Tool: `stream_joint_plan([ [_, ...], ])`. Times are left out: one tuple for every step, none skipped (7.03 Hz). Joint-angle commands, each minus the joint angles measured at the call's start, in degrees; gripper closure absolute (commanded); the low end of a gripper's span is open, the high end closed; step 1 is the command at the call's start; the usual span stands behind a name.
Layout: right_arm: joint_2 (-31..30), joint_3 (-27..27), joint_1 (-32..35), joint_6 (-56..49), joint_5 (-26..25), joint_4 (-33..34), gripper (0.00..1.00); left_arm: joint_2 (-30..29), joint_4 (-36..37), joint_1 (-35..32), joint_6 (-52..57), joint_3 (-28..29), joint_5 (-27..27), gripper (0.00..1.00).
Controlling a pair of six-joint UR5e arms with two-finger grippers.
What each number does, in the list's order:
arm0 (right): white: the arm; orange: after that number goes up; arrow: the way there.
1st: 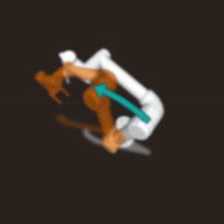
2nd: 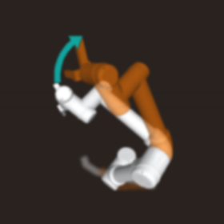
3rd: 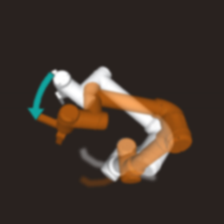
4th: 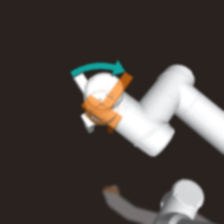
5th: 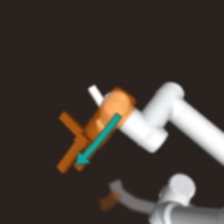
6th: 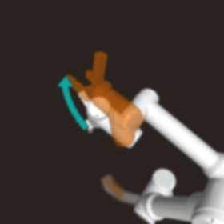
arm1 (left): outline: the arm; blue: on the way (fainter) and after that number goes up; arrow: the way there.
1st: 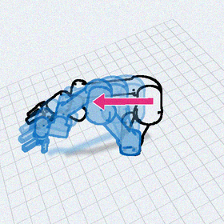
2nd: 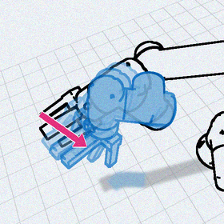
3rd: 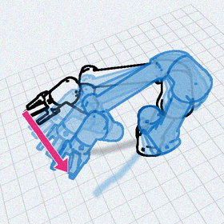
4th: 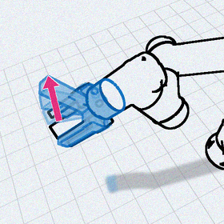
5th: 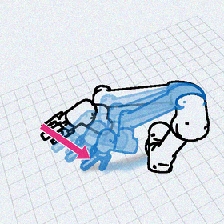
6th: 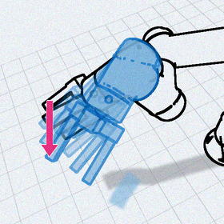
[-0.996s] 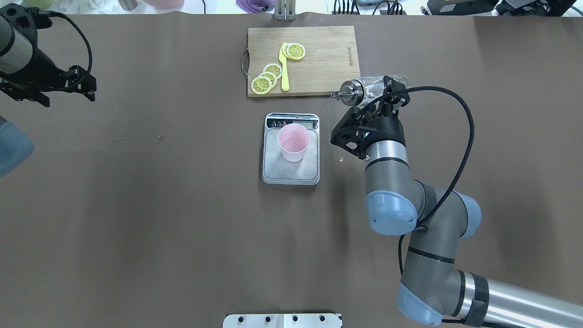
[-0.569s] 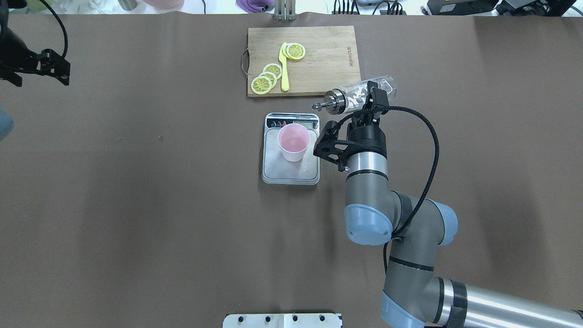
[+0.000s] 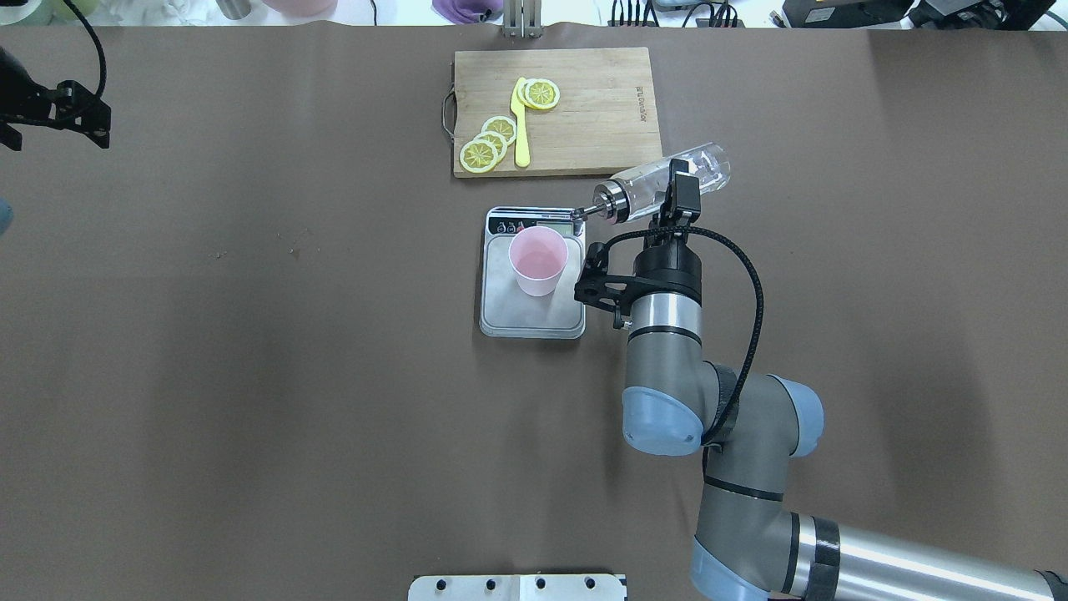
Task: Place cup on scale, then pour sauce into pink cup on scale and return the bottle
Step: 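Tilt the bottle spout over the pink cup with the right gripper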
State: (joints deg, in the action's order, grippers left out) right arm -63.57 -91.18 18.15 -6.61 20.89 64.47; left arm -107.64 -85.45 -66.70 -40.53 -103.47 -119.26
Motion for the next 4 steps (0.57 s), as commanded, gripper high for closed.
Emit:
stream_joint_plan([
  [0.0, 2.1, -0.5, -2.8, -2.1, 0.0, 0.95, -0.1, -0.2, -0.4, 0.0, 1.3, 0.1, 0.01],
  [0.1, 2.1, -1.1, -3.4, -2.9, 0.0, 0.95, -0.1, -0.2, -0.7, 0.3, 1.7, 0.1, 0.01],
  [0.1, 2.2, -1.4, -3.5, -3.7, 0.0, 0.95, -0.1, -0.2, -0.9, 1.2, 2.3, 0.1, 0.01],
  [0.1, 2.2, -1.5, -3.7, -3.7, 0.0, 0.95, -0.2, -0.2, -1.1, 1.6, 2.5, 0.0, 0.01],
])
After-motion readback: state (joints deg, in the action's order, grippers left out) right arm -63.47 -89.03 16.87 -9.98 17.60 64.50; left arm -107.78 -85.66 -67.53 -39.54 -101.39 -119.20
